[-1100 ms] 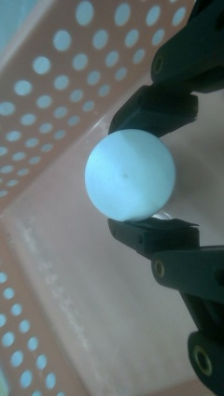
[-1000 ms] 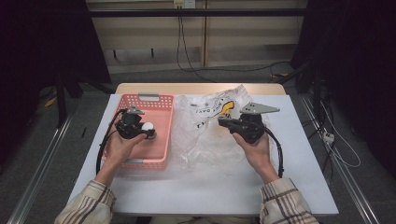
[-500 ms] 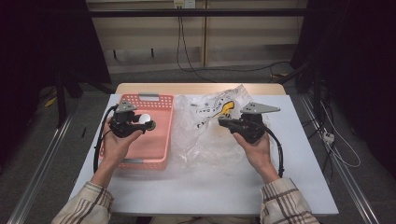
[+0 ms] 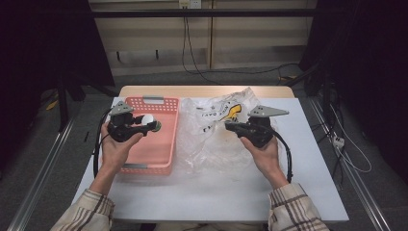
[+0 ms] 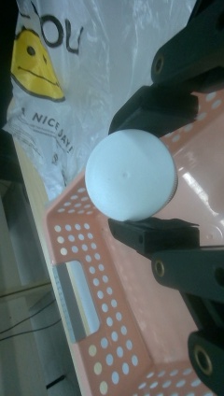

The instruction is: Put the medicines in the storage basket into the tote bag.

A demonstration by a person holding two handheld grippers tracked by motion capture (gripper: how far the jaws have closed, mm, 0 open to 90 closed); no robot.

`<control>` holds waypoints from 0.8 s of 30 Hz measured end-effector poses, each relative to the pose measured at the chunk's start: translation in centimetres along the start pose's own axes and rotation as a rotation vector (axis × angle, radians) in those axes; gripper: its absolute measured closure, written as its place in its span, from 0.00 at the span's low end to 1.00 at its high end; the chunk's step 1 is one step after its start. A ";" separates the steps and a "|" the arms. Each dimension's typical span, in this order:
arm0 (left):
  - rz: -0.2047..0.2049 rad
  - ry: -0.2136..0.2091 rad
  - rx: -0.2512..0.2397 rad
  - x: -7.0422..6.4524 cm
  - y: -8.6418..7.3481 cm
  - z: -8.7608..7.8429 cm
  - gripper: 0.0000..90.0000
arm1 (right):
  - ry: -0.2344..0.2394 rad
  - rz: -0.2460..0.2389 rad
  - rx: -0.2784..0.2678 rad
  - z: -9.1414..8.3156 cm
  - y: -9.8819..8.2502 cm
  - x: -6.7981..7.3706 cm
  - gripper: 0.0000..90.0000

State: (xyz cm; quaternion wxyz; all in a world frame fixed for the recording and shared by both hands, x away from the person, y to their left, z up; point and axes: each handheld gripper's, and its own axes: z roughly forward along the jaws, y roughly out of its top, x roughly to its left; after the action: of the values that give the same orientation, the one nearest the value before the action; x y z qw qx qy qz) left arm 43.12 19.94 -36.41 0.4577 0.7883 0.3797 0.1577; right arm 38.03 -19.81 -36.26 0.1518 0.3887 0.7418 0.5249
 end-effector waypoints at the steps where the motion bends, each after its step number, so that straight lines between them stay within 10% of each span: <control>1: 0.000 0.000 0.000 0.0 0.0 0.0 0.57 | 0.000 0.000 0.000 0.0 0.0 0.0 1.00; 24: 0.081 -0.081 -0.035 -4.4 1.4 -1.2 0.57 | 0.012 -0.004 0.017 0.2 -0.2 0.0 1.00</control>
State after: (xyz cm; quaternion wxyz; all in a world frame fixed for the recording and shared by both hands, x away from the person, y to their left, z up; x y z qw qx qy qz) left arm 40.14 16.95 -34.19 0.4796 0.8008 0.3258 0.1506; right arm 38.09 -19.68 -36.51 0.1450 0.3854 0.7479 0.5207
